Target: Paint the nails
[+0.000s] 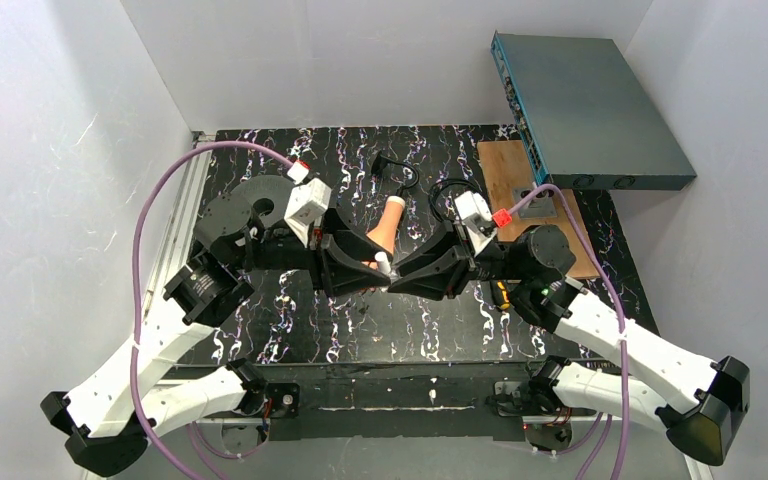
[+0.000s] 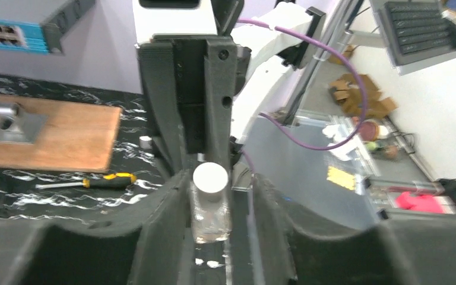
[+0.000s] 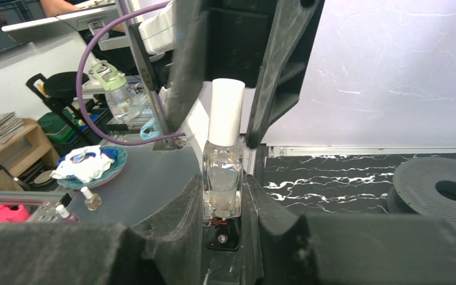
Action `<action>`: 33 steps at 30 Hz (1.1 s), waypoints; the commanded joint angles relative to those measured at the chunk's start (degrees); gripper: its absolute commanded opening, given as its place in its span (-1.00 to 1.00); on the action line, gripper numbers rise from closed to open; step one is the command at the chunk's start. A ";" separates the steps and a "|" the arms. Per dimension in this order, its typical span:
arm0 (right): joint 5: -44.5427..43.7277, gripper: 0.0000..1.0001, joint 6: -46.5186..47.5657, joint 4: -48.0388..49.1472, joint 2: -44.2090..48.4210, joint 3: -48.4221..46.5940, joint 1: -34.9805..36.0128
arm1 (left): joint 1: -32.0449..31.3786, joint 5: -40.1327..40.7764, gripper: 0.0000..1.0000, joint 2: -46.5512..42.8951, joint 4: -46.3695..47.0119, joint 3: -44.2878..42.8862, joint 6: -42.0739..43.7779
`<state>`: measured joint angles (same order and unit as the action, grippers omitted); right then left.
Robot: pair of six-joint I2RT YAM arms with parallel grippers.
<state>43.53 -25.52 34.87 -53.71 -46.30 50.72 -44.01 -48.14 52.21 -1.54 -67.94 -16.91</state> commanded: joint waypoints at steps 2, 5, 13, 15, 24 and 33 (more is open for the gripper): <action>-4.10 -0.97 1.86 2.27 1.13 -1.57 -0.07 | -0.98 0.85 0.27 -1.46 -5.10 0.23 1.57; -6.58 -0.97 4.84 -3.79 2.04 -1.60 -0.09 | -0.95 2.85 0.75 -1.49 -7.97 -1.99 2.43; -15.31 -0.97 10.75 -12.91 3.60 -0.94 -0.08 | -0.98 18.19 0.66 -1.12 -14.48 -7.62 0.94; -17.68 -0.97 11.02 -13.37 3.19 -1.25 -0.09 | -0.94 22.08 0.48 -0.17 -16.06 -8.71 0.47; -19.31 -0.97 12.63 -14.44 2.54 -2.73 -0.09 | -0.97 26.31 -0.12 6.59 -19.36 -10.61 -2.33; -20.06 -0.97 8.99 -10.92 2.49 -3.55 -0.09 | -0.97 12.83 -1.00 4.10 -14.93 -5.82 -0.05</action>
<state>24.77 -13.98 18.31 -52.03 -46.41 50.72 -44.66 -25.65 59.18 -20.01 -76.03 -18.85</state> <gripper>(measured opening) 0.309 0.134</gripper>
